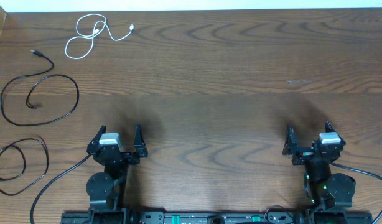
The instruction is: Untangle cables
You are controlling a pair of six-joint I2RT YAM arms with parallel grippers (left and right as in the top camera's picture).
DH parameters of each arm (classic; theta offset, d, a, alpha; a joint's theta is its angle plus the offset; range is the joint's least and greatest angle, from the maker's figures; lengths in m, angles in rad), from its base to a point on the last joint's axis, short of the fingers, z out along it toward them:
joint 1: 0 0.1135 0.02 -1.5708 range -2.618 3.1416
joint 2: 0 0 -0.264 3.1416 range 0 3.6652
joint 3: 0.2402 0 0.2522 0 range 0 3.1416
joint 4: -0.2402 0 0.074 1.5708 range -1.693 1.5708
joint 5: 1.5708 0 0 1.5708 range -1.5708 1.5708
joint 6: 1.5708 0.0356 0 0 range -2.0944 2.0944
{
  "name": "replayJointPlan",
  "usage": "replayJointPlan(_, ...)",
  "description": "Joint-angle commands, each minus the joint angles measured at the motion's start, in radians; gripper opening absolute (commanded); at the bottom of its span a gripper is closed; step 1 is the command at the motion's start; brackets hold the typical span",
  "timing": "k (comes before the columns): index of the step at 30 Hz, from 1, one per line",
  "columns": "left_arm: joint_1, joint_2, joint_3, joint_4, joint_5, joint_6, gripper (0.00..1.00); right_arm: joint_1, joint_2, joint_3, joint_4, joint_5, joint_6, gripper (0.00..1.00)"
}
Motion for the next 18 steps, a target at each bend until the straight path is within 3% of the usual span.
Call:
replayJointPlan(1, 0.005, -0.006, -0.019, -0.032, -0.016, 0.018, 0.99, 0.002, -0.007, -0.005, 0.001, 0.005, -0.012, 0.99)
replayJointPlan(18, -0.002, -0.008, -0.019, -0.034, -0.009, 0.017, 0.99, 0.002, -0.007, -0.005, 0.001, 0.004, -0.012, 0.99)
